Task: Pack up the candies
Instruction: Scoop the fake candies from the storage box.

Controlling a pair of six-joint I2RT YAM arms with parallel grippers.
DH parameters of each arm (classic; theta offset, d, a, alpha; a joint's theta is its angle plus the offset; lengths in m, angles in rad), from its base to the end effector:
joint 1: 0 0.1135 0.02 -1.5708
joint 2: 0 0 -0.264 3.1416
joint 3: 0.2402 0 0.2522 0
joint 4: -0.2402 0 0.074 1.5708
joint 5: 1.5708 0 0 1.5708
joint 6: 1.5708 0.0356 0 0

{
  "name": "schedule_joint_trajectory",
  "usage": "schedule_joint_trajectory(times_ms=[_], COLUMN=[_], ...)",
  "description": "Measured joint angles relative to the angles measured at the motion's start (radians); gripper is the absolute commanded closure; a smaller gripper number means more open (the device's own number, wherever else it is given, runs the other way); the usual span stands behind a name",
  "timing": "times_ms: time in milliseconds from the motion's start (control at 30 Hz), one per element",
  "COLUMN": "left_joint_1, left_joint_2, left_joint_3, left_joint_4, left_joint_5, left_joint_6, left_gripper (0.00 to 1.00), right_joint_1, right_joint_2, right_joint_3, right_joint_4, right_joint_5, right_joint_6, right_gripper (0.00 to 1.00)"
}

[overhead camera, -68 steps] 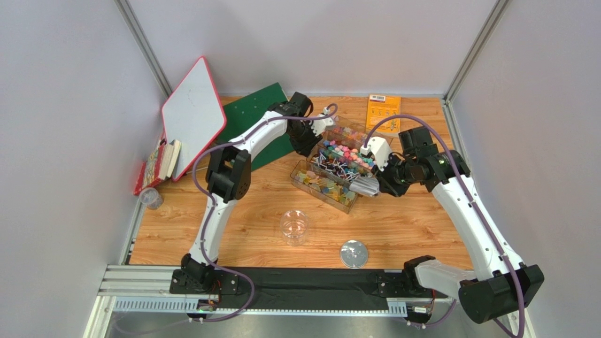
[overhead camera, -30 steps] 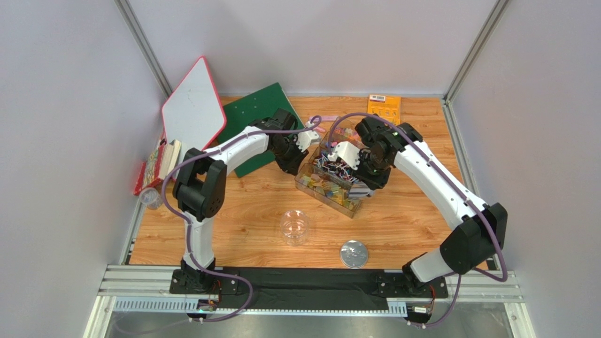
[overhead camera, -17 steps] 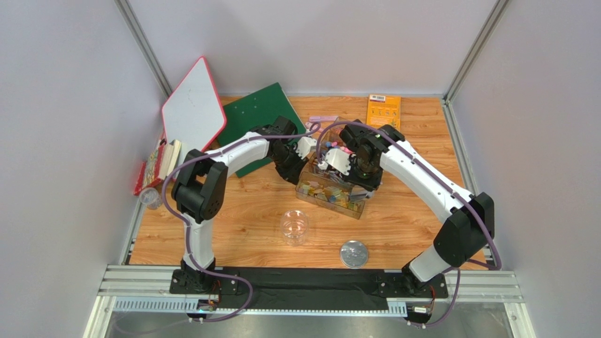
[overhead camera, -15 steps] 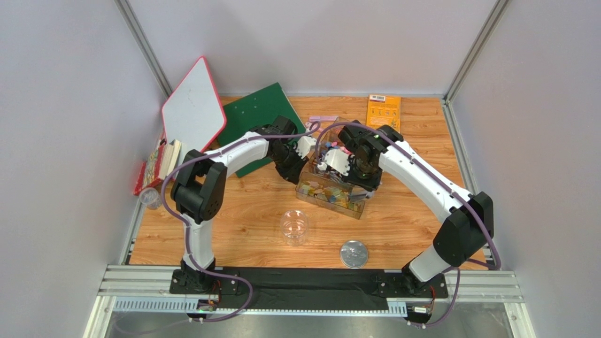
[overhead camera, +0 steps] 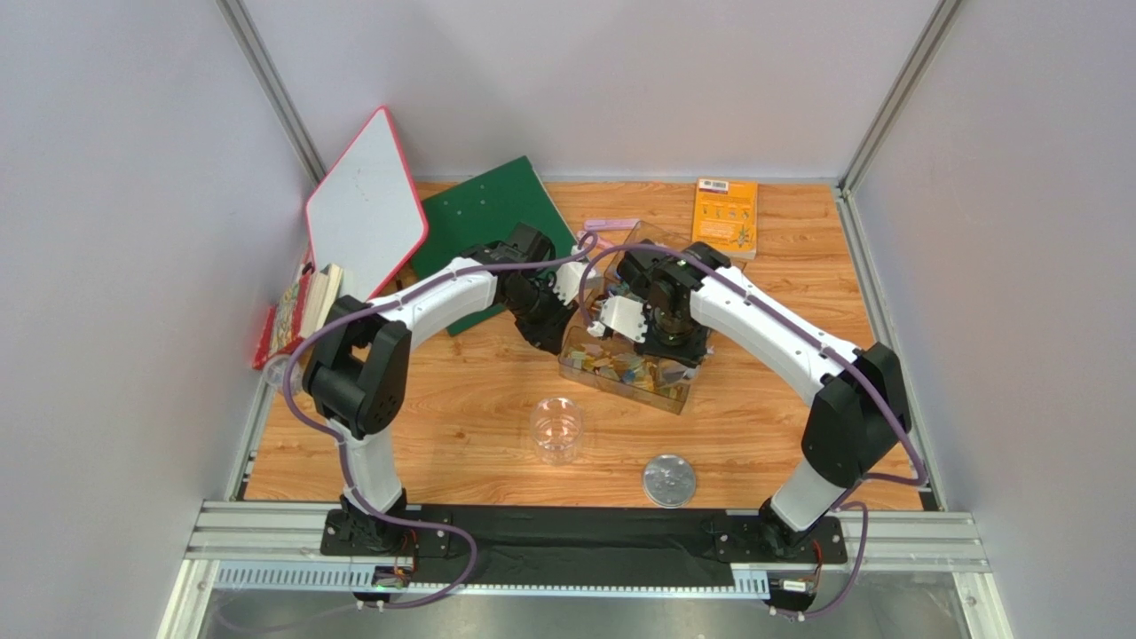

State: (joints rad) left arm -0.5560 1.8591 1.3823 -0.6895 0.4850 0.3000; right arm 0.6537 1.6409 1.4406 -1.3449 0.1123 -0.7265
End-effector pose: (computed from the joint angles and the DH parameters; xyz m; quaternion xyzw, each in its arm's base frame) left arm 0.3155 -0.2156 0.2105 0.4386 0.8452 -0.2582 0.1634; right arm 0.2353 0.1752 0.2776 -0.6350 0.7704 -0.0565 0.0107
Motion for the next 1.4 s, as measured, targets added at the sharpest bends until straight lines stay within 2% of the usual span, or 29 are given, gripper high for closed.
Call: schedule_joint_trajectory(times_ms=[600, 1000, 1400], left_joint_1=[-0.001, 0.005, 0.008], left_joint_2=[-0.036, -0.036, -0.036], left_joint_3=[-0.131, -0.135, -0.138], left_joint_4=[0.030, 0.053, 0.064], left_joint_5=[0.058, 0.084, 0.085], left_joint_6=[-0.066, -0.098, -0.105], left_gripper=[0.72, 0.72, 0.72], right_joint_1=[0.031, 0.032, 0.032], right_joint_2=[0.127, 0.156, 0.167], right_joint_3=[0.013, 0.058, 0.056], right_joint_4=[-0.013, -0.026, -0.004], right_joint_5=[0.026, -0.026, -0.052], right_joint_6=[0.005, 0.051, 0.188], right_gripper=[1.00, 1.00, 1.00])
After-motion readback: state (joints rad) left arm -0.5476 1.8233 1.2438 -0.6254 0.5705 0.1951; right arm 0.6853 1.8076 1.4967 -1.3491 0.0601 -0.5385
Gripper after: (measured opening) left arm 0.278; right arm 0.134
